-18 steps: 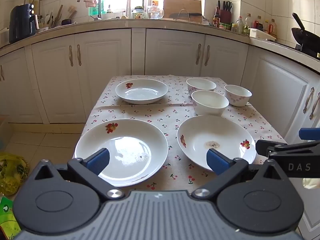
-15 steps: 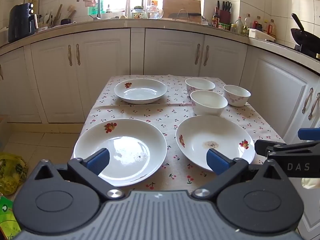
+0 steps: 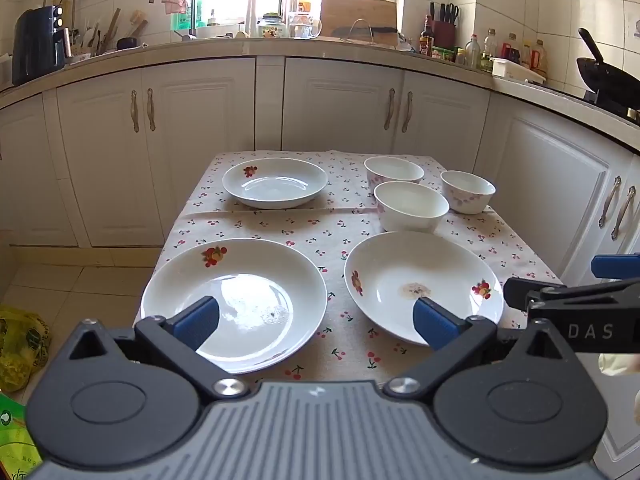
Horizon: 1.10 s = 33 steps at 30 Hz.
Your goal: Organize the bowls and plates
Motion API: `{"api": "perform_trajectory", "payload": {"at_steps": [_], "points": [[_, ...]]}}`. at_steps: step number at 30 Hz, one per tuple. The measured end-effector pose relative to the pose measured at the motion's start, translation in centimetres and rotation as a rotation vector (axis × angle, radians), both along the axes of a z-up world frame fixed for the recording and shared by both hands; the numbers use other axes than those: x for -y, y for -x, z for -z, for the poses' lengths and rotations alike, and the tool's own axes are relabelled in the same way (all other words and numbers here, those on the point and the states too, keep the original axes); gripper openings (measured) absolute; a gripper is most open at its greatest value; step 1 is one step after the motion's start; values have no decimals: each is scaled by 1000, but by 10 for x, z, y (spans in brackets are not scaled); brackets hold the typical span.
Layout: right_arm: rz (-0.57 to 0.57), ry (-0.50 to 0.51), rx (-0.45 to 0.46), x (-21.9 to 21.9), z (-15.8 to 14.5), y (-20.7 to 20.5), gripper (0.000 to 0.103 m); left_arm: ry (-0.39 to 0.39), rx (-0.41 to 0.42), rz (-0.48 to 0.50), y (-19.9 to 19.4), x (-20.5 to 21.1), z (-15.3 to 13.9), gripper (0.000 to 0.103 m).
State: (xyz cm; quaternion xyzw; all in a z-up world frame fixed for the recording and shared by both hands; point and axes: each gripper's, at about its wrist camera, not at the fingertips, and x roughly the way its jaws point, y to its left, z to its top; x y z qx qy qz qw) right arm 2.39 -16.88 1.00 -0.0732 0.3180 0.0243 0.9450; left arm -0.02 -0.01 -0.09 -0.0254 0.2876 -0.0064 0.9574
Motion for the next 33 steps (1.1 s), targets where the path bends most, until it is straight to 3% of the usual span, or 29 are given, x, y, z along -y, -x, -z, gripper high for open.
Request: {"api": "perform_trajectory", "payload": {"at_steps": [33], "points": [[6,9,7,0,-3,1,103,17,-4,3,-3,-1,1,102]]}}
